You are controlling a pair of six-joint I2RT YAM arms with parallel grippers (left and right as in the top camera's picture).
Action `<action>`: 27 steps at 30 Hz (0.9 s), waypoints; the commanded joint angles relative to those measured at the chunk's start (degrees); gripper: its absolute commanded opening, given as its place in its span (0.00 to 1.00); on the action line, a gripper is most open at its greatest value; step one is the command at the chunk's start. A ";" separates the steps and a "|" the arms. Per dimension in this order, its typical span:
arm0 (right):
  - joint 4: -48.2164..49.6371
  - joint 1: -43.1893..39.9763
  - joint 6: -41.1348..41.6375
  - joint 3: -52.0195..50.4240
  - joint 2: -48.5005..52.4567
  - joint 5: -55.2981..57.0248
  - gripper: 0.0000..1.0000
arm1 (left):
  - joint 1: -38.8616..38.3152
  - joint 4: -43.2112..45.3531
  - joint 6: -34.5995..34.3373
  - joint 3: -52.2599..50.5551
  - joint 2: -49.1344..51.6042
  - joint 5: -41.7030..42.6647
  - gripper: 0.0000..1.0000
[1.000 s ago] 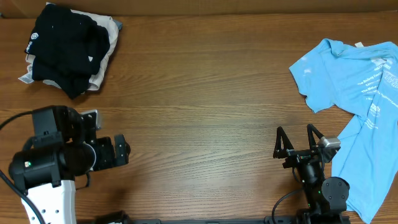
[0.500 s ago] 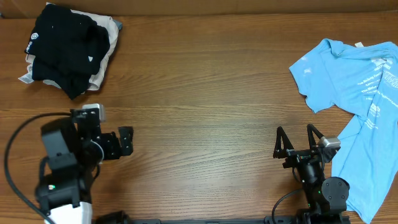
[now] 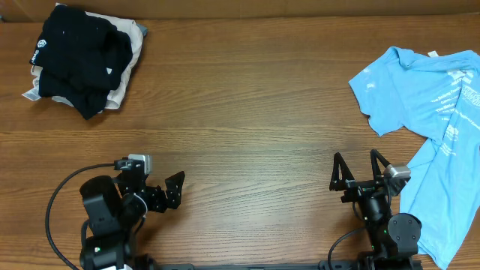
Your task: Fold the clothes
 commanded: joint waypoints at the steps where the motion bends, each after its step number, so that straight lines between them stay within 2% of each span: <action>1: 0.28 0.37 0.00 -0.59 -0.57 0.57 1.00 | -0.37 2.95 -0.13 -2.36 -2.14 1.88 1.00; 14: 0.28 0.37 0.00 -0.59 -0.57 0.57 1.00 | -0.37 13.31 0.00 -11.21 -9.31 -0.39 1.00; 19: 0.28 0.37 0.00 -0.59 -0.57 0.57 1.00 | -0.39 14.51 0.31 -13.86 -14.01 -3.23 1.00; 27: 0.28 0.37 0.00 -0.59 -0.57 0.57 1.00 | -1.29 15.56 5.99 -14.86 -18.95 -3.28 1.00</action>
